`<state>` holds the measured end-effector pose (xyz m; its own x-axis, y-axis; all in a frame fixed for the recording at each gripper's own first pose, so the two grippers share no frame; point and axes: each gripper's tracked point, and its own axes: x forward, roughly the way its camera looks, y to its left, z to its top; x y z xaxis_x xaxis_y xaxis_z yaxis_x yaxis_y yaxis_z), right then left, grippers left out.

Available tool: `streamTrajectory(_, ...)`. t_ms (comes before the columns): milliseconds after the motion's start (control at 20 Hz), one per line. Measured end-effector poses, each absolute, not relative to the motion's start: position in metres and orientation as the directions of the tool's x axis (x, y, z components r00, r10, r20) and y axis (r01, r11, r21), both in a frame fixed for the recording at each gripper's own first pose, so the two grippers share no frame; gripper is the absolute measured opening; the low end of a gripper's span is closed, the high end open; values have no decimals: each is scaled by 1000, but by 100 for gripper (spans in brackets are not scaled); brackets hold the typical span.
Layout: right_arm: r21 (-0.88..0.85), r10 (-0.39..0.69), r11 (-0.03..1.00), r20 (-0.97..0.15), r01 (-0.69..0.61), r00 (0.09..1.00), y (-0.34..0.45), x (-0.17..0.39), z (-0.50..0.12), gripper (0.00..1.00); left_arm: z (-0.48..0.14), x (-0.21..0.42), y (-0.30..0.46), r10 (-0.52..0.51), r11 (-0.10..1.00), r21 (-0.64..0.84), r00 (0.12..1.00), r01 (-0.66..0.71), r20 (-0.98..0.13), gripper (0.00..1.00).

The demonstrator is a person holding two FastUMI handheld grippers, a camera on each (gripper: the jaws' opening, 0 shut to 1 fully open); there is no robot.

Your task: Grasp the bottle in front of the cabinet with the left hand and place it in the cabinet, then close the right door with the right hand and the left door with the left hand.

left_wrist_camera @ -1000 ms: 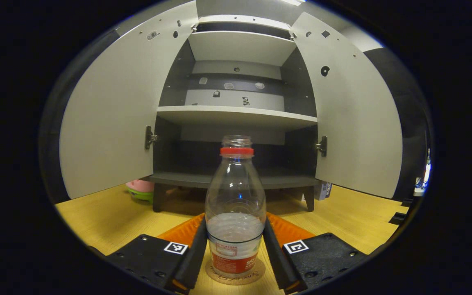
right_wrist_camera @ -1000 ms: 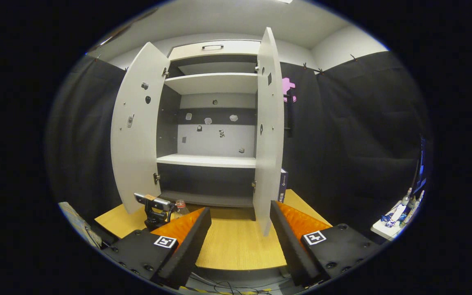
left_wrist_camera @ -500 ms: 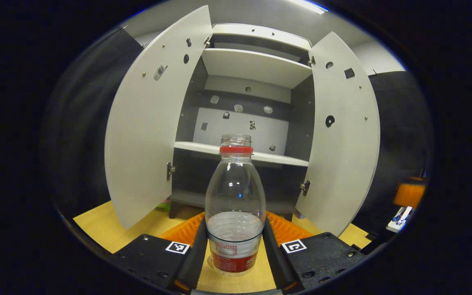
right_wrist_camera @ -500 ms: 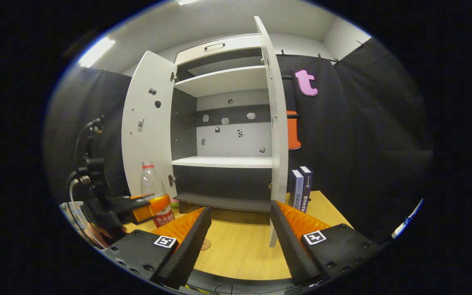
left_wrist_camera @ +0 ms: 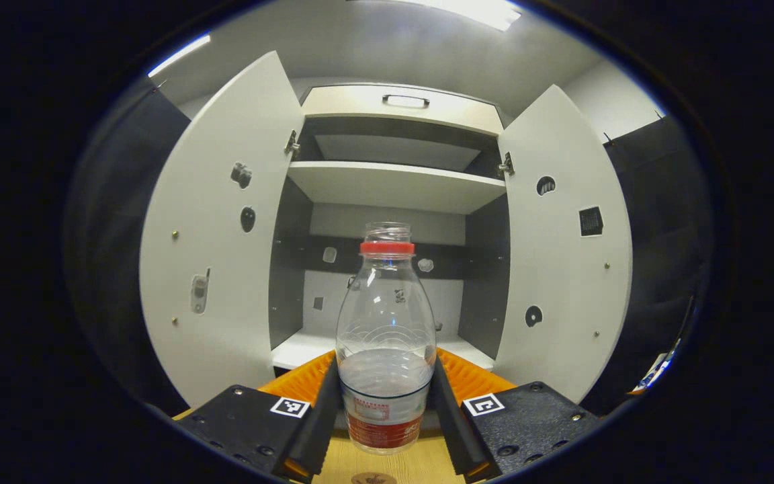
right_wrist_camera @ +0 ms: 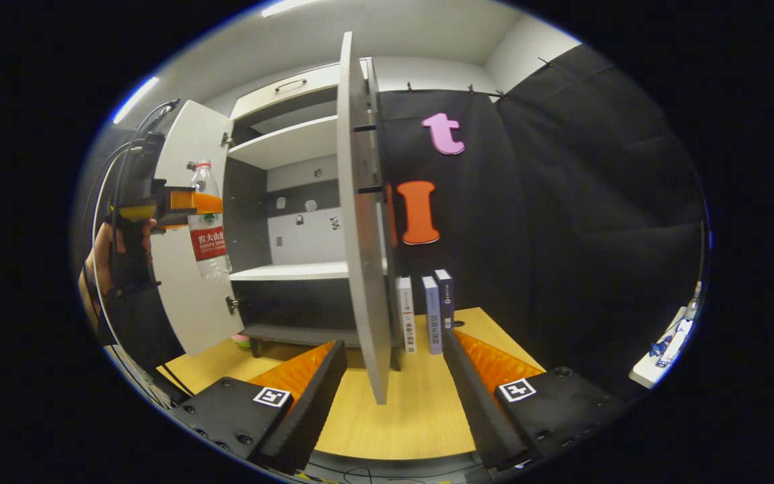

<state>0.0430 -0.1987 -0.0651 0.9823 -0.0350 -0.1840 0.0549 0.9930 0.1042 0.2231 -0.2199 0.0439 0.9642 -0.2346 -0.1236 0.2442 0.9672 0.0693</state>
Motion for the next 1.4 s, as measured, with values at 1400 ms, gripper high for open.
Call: streamTrajectory(1400,91,-530,820,-251,565,810,-279,-28,-73,98,-98,483,-265,-254,961,23,915,275,-312,92)
